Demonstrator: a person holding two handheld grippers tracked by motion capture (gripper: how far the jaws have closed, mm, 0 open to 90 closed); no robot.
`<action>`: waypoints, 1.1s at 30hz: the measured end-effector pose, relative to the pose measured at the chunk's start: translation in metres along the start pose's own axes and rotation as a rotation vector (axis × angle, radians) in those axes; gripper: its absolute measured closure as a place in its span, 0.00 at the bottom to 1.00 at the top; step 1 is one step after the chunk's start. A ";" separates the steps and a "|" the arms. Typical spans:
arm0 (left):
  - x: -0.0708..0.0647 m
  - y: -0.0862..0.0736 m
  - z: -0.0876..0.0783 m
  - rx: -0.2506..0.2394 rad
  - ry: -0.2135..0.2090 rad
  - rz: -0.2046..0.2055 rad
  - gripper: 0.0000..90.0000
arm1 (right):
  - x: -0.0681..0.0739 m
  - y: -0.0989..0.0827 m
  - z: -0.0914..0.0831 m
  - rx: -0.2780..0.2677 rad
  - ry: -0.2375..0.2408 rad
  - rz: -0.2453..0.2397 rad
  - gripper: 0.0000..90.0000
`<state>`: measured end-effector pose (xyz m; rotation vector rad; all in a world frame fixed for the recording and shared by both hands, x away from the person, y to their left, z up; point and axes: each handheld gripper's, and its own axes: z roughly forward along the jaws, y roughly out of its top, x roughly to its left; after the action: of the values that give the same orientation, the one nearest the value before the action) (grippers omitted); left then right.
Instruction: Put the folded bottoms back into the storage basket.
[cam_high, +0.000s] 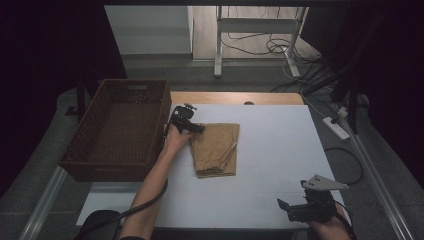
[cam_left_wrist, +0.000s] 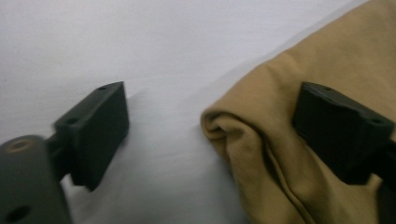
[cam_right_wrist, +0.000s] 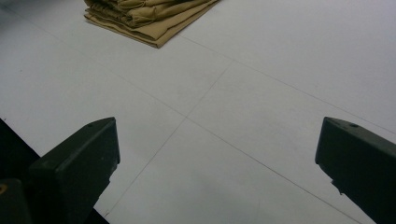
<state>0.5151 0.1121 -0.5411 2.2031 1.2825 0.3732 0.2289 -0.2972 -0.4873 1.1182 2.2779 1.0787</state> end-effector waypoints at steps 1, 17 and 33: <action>0.000 0.000 0.000 0.000 0.000 0.000 0.23 | 0.000 0.000 0.000 0.001 0.000 0.000 0.01; -0.001 -0.011 -0.005 -0.076 -0.149 0.010 0.83 | 0.000 0.000 0.000 0.004 0.013 0.003 0.01; -0.001 -0.023 -0.004 -0.155 -0.149 0.007 0.83 | -0.002 0.000 -0.004 -0.031 0.028 -0.001 0.01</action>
<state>0.4965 0.1211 -0.5517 2.0643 1.1281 0.2950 0.2273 -0.3006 -0.4851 1.0956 2.2748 1.1327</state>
